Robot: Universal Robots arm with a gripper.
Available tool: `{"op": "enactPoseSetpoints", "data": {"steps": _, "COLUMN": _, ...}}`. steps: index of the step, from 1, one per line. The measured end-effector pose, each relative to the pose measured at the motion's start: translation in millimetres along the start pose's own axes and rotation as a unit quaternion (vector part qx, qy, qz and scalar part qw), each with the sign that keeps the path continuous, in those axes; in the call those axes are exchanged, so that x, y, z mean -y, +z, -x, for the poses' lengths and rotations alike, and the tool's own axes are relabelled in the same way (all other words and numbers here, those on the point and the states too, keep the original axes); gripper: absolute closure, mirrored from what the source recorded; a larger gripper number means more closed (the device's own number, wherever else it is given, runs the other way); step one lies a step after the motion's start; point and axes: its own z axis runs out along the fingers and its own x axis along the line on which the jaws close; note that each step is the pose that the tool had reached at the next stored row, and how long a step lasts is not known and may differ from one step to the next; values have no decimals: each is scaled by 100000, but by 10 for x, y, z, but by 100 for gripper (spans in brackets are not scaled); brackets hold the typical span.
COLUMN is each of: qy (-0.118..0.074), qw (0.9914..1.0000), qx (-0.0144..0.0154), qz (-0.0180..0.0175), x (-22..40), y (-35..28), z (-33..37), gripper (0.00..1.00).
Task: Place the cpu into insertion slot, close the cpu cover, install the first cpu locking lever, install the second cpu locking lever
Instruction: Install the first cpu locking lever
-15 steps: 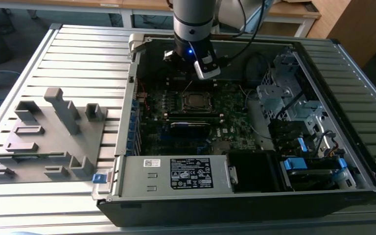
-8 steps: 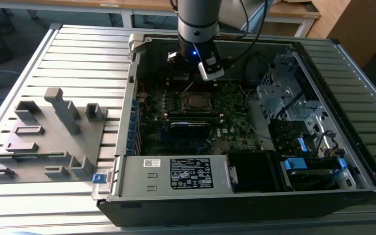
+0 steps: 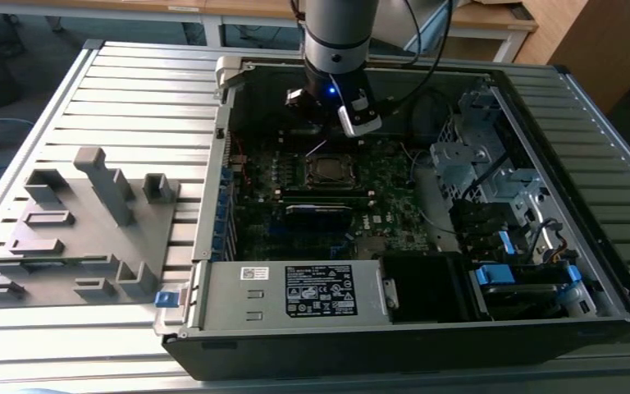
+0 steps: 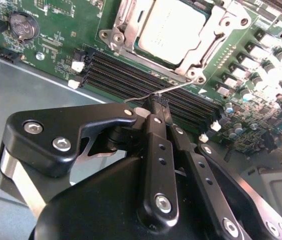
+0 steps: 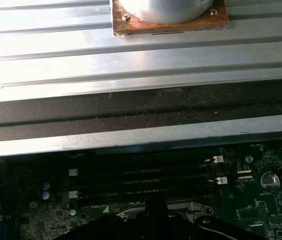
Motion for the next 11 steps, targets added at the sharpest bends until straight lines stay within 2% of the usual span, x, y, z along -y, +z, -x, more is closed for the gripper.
{"op": "enactPoseSetpoints", "data": {"steps": 11, "qy": -14, "qw": 100000, "qx": 15, "qz": -215, "x": 8, "y": 35, "z": 7, "gripper": 89}}
